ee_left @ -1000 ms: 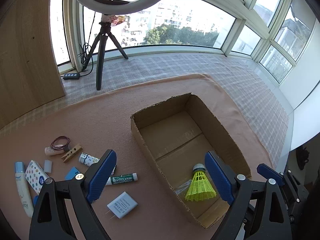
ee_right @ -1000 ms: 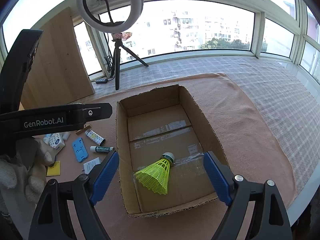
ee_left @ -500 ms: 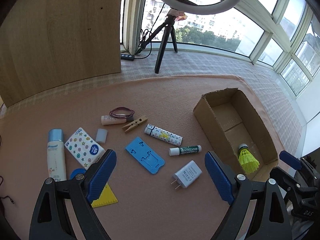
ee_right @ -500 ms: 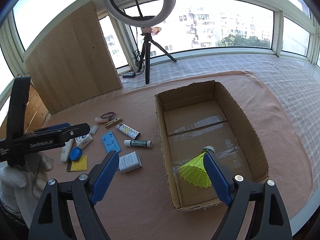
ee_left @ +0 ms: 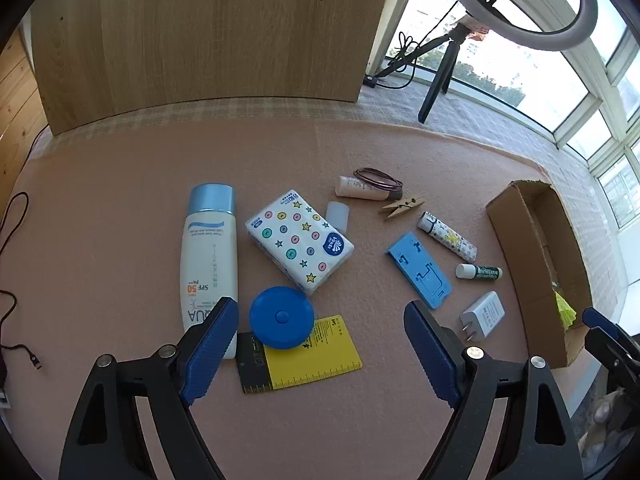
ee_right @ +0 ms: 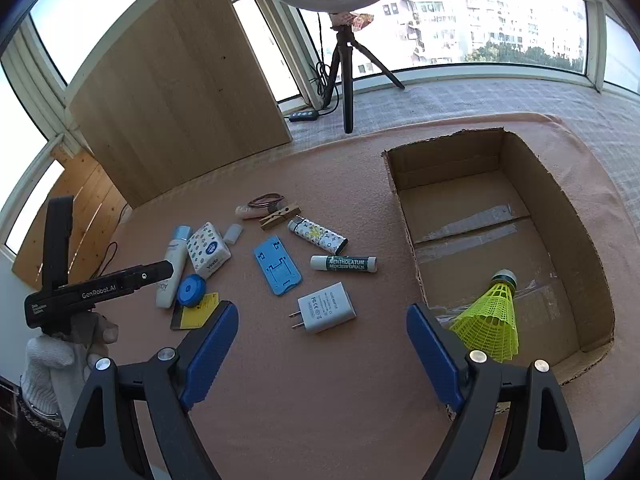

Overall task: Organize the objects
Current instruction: 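Move the right gripper back toward the blue phone stand, then grasp the blue phone stand with the right gripper while the left gripper approaches the blue tape measure, then lift the phone stand with the right gripper while the left gripper grasps the blue tape measure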

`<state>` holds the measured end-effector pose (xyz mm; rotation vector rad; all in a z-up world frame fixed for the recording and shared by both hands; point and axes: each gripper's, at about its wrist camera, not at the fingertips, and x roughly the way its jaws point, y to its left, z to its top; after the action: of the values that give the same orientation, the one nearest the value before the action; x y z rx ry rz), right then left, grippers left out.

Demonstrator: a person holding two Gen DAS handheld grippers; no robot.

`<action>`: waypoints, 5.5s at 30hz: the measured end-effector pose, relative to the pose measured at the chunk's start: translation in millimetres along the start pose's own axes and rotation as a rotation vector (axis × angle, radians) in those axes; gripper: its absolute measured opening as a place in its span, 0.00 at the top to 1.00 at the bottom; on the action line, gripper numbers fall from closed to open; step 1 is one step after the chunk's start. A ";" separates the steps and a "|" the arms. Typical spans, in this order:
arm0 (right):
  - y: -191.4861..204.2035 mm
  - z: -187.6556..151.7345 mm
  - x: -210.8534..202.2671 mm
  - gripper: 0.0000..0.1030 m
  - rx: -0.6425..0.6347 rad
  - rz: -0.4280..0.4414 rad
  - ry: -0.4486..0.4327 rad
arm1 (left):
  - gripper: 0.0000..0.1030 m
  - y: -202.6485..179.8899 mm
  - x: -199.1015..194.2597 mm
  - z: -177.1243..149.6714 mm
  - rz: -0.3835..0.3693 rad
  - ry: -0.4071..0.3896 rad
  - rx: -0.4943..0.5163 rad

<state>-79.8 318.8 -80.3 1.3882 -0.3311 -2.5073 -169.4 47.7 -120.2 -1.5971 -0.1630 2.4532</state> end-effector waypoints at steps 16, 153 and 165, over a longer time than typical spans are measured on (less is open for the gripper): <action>21.5 12.5 47.5 0.19 -0.011 0.009 0.099 | 0.27 19.4 52.4 5.5 0.026 0.100 -0.014; 40.6 -44.2 109.5 0.55 -0.022 0.031 0.368 | 0.54 -46.0 27.8 -103.5 -0.083 0.124 0.263; 88.5 -44.4 122.4 0.54 -0.191 0.020 0.340 | 0.33 -9.8 -2.6 -125.7 -0.032 0.080 0.202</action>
<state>-94.7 191.9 -172.2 1.6802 -0.0363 -2.1670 -52.5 53.9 -167.0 -1.5890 0.0689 2.2943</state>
